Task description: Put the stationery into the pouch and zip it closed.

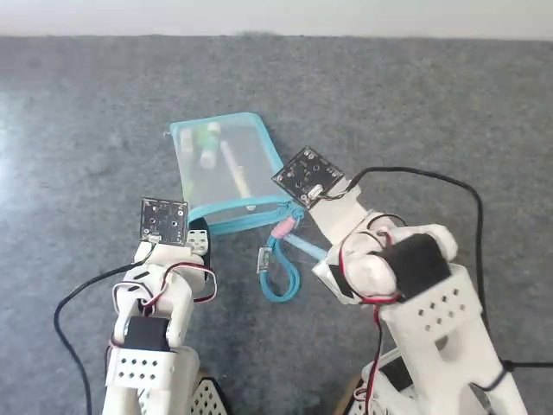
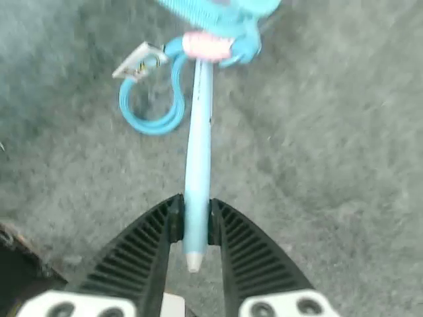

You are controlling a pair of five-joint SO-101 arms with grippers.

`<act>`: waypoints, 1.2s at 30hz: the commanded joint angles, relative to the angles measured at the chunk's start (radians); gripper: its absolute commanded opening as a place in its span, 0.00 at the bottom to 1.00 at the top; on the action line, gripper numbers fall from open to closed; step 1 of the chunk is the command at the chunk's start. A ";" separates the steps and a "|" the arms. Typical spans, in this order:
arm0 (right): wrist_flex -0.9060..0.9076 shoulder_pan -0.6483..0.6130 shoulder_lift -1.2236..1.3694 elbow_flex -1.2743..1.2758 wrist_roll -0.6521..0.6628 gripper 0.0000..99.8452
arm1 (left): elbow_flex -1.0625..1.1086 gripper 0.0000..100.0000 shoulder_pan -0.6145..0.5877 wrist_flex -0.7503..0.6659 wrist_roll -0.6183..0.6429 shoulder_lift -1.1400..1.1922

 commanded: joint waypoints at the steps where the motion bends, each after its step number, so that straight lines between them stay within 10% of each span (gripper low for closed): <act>1: 0.041 0.013 -0.033 -0.138 -0.021 0.01 | -0.010 0.01 0.008 -0.029 -0.011 -0.012; 13: 0.081 0.225 -0.036 -0.328 -0.029 0.01 | -0.010 0.01 0.014 -0.029 -0.011 -0.014; 24: 0.076 -0.108 -0.038 -0.333 -0.055 0.01 | -0.012 0.01 0.009 -0.031 -0.011 -0.014; 36: -0.147 -0.156 -0.124 -0.060 -0.048 0.01 | -0.012 0.01 0.014 -0.031 -0.011 -0.014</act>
